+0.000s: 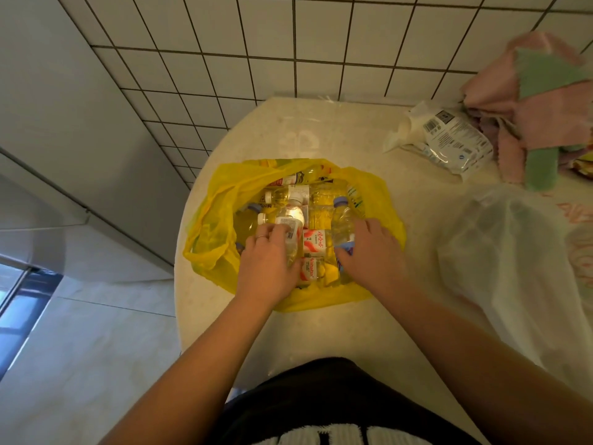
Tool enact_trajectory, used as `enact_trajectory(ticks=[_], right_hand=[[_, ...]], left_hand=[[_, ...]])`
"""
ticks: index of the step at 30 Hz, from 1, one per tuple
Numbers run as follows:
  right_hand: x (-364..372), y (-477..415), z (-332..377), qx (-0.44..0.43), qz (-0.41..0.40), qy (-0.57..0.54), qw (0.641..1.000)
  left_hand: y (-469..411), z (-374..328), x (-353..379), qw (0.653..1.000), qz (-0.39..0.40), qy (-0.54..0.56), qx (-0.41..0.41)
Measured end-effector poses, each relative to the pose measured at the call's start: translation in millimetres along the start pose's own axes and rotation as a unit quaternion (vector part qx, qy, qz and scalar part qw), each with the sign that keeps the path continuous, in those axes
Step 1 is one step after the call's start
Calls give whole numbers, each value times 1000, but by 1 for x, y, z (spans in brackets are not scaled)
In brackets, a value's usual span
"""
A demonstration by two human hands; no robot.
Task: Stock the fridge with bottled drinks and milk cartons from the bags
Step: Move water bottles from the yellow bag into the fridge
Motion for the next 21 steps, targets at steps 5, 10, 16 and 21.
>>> enact_trajectory(ticks=[5, 10, 16, 21], right_hand=[[10, -26, 7, 46, 25, 44, 998], [24, -35, 19, 59, 25, 139, 988], [36, -39, 24, 42, 18, 167, 985], [31, -40, 22, 51, 34, 43, 997]], left_hand=[[-17, 12, 24, 990, 81, 39, -112], [-17, 22, 40, 980, 91, 52, -172], [-27, 30, 43, 972, 77, 104, -195], [-28, 33, 37, 962, 47, 183, -198]])
Point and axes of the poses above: each hand's wrist, its own y-axis away from the middle knuckle, its own x-axis out of the palm, z = x × y, the point moved 2 cm from there along -y, towards the middle knuckle, and after that the axes turned 5 degrees about y, right-handed, at the moved point
